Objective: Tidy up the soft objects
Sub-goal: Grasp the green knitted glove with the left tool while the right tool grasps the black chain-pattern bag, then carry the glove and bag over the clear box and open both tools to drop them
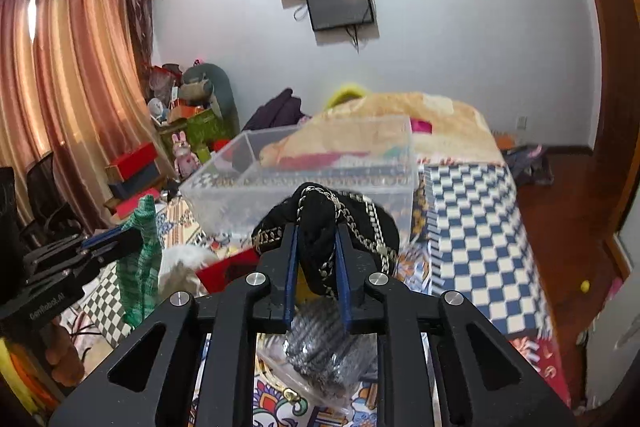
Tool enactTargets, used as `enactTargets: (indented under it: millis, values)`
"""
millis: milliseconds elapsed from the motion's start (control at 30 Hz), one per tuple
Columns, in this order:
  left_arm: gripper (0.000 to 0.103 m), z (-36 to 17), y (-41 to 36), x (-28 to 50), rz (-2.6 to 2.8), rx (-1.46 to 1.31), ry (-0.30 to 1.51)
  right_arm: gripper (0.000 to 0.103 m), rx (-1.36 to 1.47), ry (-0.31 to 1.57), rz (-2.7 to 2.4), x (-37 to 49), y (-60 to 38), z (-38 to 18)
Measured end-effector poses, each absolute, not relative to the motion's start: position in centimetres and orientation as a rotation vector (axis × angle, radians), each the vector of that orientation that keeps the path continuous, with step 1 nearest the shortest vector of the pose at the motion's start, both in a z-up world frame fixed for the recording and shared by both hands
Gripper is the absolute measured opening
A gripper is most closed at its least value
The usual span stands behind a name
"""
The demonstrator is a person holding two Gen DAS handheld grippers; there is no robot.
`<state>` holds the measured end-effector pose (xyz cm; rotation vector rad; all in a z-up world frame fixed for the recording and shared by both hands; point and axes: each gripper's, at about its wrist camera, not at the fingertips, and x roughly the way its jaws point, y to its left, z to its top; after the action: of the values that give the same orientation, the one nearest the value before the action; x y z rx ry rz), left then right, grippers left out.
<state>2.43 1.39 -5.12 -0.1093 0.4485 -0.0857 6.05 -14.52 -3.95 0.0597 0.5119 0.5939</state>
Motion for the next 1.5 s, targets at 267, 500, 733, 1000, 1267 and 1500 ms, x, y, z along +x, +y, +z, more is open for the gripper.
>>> enactTargets:
  millis: [267,500,733,1000,1267,1500]
  values:
    - [0.011,-1.8,2.9,4.3,-0.081,-0.142,0.392,0.014,0.046,0.441,0.600,6.6,-14.3,-1.7]
    - [0.011,-0.1,3.5,7.4,-0.075,-0.125,0.371,0.014,0.074,0.430,0.652,8.2,-13.7,-1.0]
    - [0.011,-0.3,2.9,11.1,-0.056,-0.076,0.397,0.014,0.094,0.486,0.674,10.1,-12.8,-2.4]
    - [0.011,-1.0,3.1,14.8,-0.048,-0.088,0.440,0.015,0.105,0.422,0.648,11.4,-12.8,-0.4]
    - [0.011,-1.7,4.0,18.5,-0.025,-0.125,0.495,0.015,0.073,0.447,0.620,14.0,-11.2,-0.6]
    - [0.011,-4.0,4.1,21.3,-0.037,-0.146,0.618,0.015,-0.002,0.541,0.607,15.7,-9.7,-2.6]
